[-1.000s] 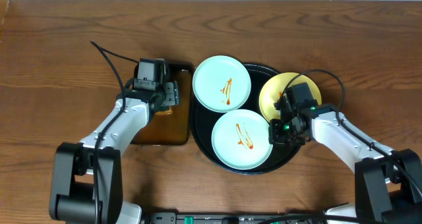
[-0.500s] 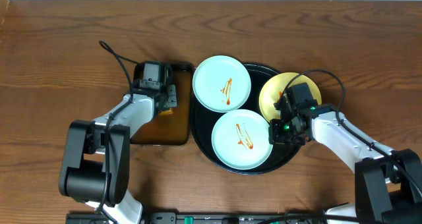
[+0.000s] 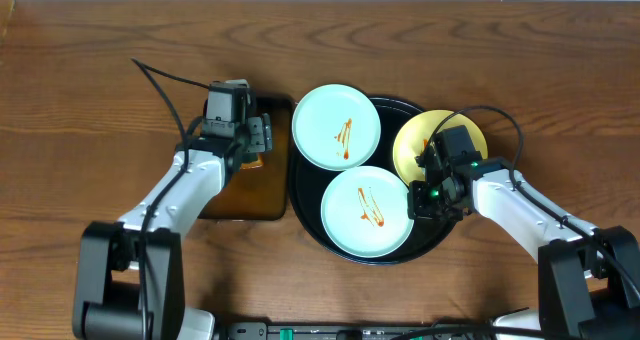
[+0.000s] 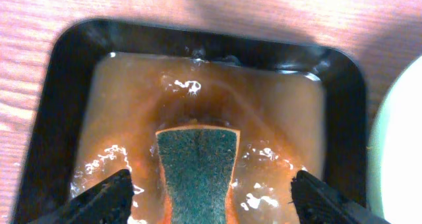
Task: Clean dirty plates on tray and stack at the side
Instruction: 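Dip and lift the sponge with the left gripper out of the water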
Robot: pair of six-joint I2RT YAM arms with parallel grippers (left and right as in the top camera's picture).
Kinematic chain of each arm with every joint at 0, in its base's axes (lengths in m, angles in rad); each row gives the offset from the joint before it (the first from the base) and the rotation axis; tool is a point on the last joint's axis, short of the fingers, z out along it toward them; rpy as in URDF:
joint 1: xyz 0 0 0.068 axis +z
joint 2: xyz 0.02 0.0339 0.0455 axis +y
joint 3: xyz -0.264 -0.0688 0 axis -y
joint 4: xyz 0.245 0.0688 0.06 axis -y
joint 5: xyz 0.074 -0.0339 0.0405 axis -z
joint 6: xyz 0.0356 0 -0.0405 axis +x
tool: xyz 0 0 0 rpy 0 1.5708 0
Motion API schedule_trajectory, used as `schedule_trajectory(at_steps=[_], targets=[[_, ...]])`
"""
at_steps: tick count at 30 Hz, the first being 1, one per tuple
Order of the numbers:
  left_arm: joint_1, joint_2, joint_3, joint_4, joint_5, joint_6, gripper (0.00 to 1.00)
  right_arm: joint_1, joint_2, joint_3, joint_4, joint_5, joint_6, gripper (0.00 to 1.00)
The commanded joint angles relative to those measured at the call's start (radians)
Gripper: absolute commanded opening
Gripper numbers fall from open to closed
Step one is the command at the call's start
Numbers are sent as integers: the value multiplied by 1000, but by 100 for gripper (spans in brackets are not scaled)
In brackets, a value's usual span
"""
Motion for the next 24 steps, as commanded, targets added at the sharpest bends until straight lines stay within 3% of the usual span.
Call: schedule_trajectory(at_steps=[1, 9, 24], targets=[[1, -3, -8, -39, -5, 5, 81, 15, 5, 13, -2, -7, 7, 2], [1, 35, -13, -79, -5, 1, 80, 15, 5, 13, -2, -7, 7, 2], [1, 115, -13, -73, -2, 2, 39, 15, 5, 13, -2, -7, 7, 2]])
